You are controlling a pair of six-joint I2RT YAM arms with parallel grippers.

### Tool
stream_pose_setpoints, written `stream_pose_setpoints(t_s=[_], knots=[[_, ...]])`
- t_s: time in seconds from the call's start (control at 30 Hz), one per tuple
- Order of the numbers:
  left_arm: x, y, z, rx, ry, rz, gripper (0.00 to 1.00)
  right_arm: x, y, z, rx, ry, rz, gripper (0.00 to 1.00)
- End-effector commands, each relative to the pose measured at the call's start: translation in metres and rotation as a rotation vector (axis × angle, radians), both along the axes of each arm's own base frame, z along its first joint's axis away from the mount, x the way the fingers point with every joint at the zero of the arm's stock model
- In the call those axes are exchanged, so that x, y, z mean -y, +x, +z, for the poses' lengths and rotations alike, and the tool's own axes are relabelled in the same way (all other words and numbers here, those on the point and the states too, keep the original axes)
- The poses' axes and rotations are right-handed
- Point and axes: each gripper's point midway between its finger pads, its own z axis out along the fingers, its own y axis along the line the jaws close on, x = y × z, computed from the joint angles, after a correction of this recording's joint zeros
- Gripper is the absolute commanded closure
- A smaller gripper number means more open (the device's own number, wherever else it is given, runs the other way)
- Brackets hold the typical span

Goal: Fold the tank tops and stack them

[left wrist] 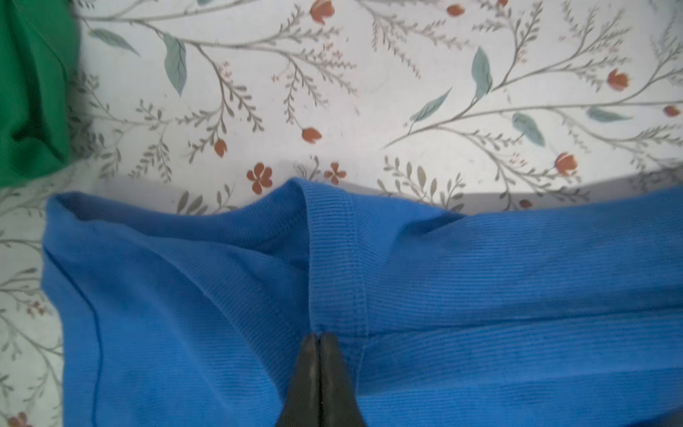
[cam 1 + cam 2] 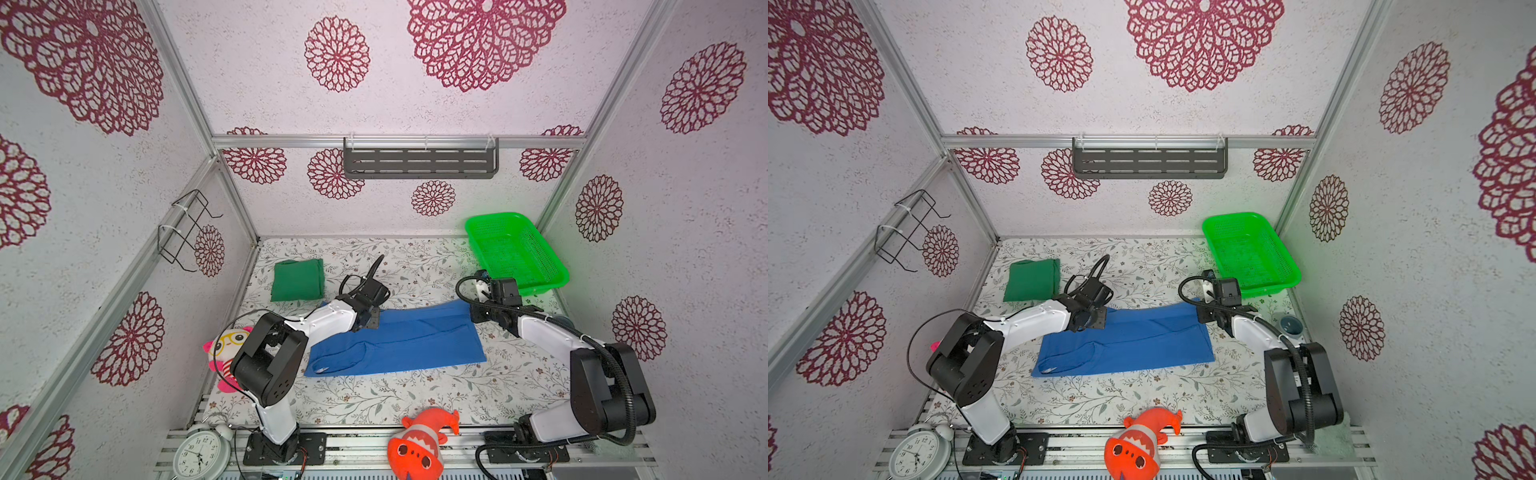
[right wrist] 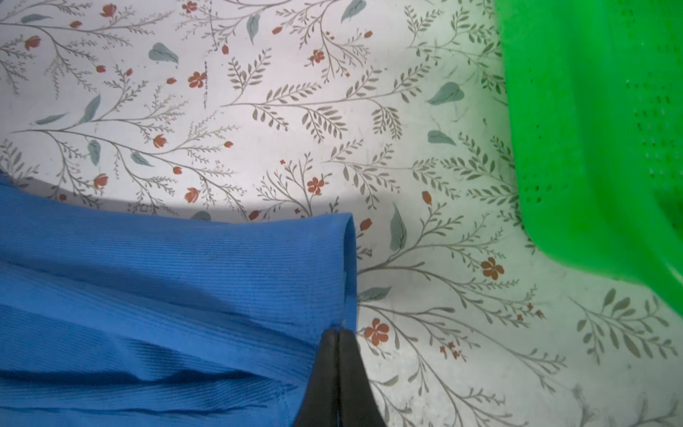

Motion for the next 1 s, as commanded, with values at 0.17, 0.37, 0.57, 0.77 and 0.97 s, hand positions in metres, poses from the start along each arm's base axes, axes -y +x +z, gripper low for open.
stream_pose_setpoints(t_s=[0.17,0.37,0.57,0.77,0.97], knots=[[0.004,-0.029,0.011,0.077,-0.011,0.111,1.00,0.006,-0.026,0.002,0.009,0.096,-0.100,0.99],[-0.003,-0.052,0.008,0.066,0.015,0.165,1.00,0.011,-0.040,-0.003,0.006,0.106,-0.128,0.97],[-0.012,-0.069,0.015,0.027,-0.005,0.209,0.65,0.014,-0.044,0.006,-0.008,0.097,-0.139,0.70],[-0.031,-0.072,0.062,0.054,-0.008,0.197,0.37,0.015,-0.034,0.044,0.038,0.112,-0.160,0.60],[-0.086,-0.033,0.074,0.031,0.051,0.288,0.44,-0.020,-0.021,0.055,-0.006,0.265,-0.176,0.60]])
